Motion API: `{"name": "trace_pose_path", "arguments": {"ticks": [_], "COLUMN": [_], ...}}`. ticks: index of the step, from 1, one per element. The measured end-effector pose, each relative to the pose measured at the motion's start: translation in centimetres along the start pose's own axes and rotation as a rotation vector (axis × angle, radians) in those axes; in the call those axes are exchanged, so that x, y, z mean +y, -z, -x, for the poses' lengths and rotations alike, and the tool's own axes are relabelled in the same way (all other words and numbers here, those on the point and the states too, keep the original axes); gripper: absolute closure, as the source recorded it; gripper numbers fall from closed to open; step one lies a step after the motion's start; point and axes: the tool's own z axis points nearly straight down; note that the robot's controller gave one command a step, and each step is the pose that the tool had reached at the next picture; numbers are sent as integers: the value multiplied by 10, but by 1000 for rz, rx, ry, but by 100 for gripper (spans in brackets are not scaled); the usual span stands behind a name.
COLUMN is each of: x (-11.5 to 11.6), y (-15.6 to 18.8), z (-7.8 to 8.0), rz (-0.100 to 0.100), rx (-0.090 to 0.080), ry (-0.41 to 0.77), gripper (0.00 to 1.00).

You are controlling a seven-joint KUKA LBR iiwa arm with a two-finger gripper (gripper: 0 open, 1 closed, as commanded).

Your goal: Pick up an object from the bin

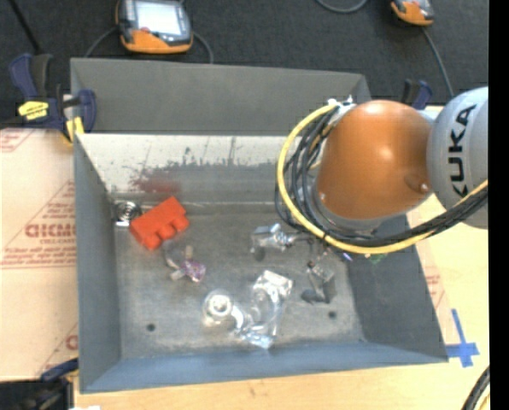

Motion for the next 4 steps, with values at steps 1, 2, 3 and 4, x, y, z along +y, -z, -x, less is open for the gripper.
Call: {"name": "trace_pose_path", "arguments": {"ticks": [1, 2, 3, 4], "x": [-21, -40, -67, -56], "y": [-2, -21, -16, -29], "z": [37, 61, 85, 80], "rz": [4, 4, 3, 6], "rx": [1, 1, 0, 5], "ry": [-109, -179, -254, -316], "gripper": [0, 0, 0, 0]}}
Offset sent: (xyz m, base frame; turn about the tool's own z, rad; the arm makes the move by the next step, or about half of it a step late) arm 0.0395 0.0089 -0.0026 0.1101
